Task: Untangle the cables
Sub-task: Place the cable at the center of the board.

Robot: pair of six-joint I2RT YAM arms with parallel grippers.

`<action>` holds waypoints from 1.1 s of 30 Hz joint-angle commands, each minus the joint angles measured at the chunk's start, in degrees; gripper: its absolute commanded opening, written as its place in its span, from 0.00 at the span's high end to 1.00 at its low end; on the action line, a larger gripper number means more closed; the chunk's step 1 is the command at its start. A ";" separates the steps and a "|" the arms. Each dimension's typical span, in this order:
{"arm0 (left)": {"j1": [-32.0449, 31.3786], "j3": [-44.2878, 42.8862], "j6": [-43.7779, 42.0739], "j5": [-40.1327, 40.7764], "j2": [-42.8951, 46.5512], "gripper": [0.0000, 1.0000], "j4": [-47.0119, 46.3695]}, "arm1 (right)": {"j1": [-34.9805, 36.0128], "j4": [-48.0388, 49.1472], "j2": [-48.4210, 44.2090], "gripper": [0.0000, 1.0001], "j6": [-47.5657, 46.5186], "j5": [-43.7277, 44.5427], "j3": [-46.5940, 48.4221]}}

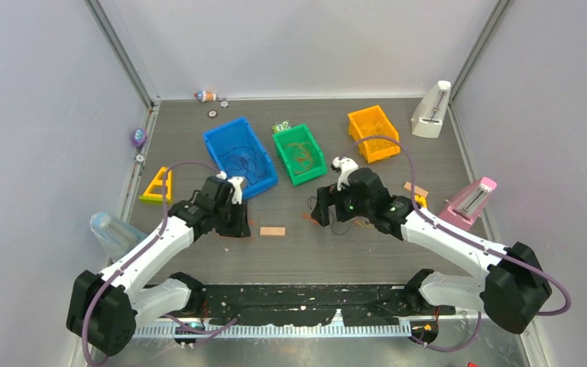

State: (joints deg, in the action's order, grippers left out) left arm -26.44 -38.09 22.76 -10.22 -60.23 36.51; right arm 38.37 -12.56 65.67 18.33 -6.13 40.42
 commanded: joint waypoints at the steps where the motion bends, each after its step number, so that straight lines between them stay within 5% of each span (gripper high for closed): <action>1: 0.16 -0.19 -0.02 2.30 -0.71 0.53 -3.80 | 4.00 4.94 2.75 0.05 0.44 -1.12 3.92; 5: 0.16 0.90 -0.05 5.20 0.08 0.27 -5.53 | 4.65 5.91 4.22 0.05 1.24 -1.36 4.79; 13: 0.16 1.41 -1.58 7.71 -2.48 0.01 -8.68 | 4.65 4.22 4.12 0.05 -0.25 -0.10 5.37; 18: -0.01 2.31 0.20 11.45 1.20 0.00 -8.34 | 4.68 4.21 4.41 0.05 -0.19 -0.20 5.22; 25: -0.81 7.09 8.84 22.26 17.69 0.00 -6.74 | 4.61 4.46 5.44 0.05 -0.51 -0.36 5.20; 33: -0.81 8.26 18.73 23.94 16.13 0.00 -2.27 | 4.65 4.72 6.22 0.05 -0.76 -0.84 5.31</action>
State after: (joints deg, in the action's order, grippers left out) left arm -27.05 -31.16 35.35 11.90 -41.50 33.61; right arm 42.92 -9.54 72.03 18.28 -6.76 43.53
